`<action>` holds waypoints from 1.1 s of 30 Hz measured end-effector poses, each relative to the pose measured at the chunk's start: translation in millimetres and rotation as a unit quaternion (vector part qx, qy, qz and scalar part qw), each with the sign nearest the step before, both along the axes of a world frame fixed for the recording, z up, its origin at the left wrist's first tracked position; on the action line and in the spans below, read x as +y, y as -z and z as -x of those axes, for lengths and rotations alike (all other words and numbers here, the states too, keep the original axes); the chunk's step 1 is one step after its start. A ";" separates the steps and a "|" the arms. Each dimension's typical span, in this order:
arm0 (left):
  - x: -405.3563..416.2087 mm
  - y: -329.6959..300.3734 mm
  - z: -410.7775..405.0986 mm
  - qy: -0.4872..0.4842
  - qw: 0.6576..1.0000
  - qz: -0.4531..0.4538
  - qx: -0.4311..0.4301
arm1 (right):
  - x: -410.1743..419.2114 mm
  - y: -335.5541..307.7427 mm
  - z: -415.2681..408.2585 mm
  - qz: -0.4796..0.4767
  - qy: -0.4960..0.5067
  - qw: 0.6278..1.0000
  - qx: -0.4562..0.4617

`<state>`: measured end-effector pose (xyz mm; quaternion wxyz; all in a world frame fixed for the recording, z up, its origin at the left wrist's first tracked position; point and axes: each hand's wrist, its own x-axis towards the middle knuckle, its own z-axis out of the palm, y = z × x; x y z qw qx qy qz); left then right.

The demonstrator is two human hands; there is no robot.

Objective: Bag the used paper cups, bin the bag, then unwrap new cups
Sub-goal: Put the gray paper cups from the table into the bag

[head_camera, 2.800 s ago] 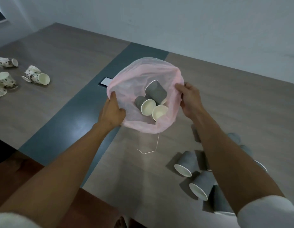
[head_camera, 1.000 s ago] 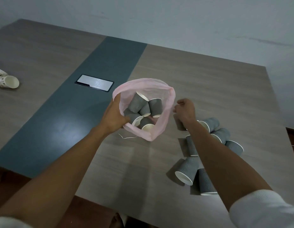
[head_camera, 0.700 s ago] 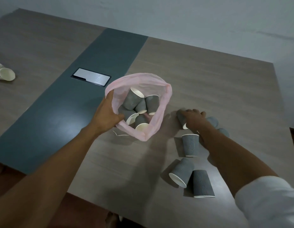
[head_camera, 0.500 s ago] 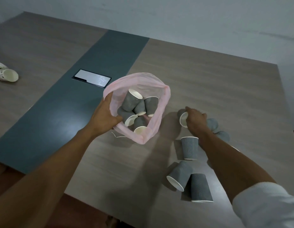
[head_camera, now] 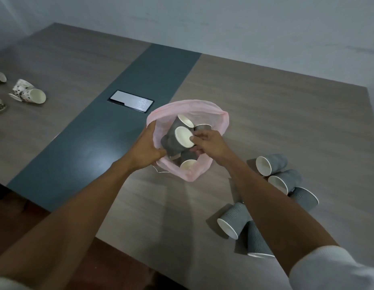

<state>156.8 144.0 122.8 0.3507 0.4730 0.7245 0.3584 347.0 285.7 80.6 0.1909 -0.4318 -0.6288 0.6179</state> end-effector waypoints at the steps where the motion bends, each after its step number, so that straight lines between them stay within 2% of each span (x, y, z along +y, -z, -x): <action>1: -0.3 0.5 0.3 0.002 1.000 0.001 0.003 | -1.5 0.8 -1.1 0.002 0.011 1.000 -0.011; 3: -1.3 0.7 2.5 0.002 1.000 0.005 0.007 | 1.8 2.6 -9.5 -0.013 0.070 0.996 -0.046; 5: -0.9 1.7 3.2 0.000 1.000 0.008 0.007 | 10.1 3.7 -29.9 -0.072 0.121 0.983 -0.117; 8: 0.9 1.0 1.1 0.002 1.000 -0.007 0.001 | 29.5 10.5 -72.6 -0.191 0.151 0.931 -0.272; 12: 2.6 5.1 -1.2 0.015 1.000 -0.021 0.000 | 43.5 29.0 -124.0 -0.192 0.111 0.855 -0.468; 14: 3.0 6.5 -1.8 0.017 1.000 -0.026 -0.007 | 45.8 43.5 -141.2 -0.185 0.098 0.830 -0.518; 16: 2.7 8.8 -3.2 0.014 0.999 -0.034 -0.005 | 47.5 59.5 -153.6 -0.177 0.088 0.825 -0.529; 18: 2.7 13.9 -2.9 0.013 0.999 -0.035 0.003 | 48.4 72.6 -162.9 -0.200 0.072 0.823 -0.526; 22: 2.9 24.2 1.2 0.007 1.000 -0.009 0.007 | 48.9 81.8 -172.8 -0.310 0.045 0.800 -0.512; 25: 4.2 29.2 0.2 0.004 1.000 0.000 0.018 | 44.9 72.5 -166.6 -0.345 0.072 0.811 -0.466; 27: 5.9 30.0 -1.1 0.008 1.000 0.006 0.019 | 40.4 56.1 -149.7 -0.338 0.161 0.844 -0.384; 30: 6.1 27.6 -1.5 0.016 1.000 0.014 0.023 | 30.9 22.2 -112.2 -0.311 0.317 0.880 -0.168; 33: 5.5 23.4 -4.7 0.017 0.999 0.021 0.025 | 15.8 -0.5 -69.5 -0.295 0.352 0.888 -0.014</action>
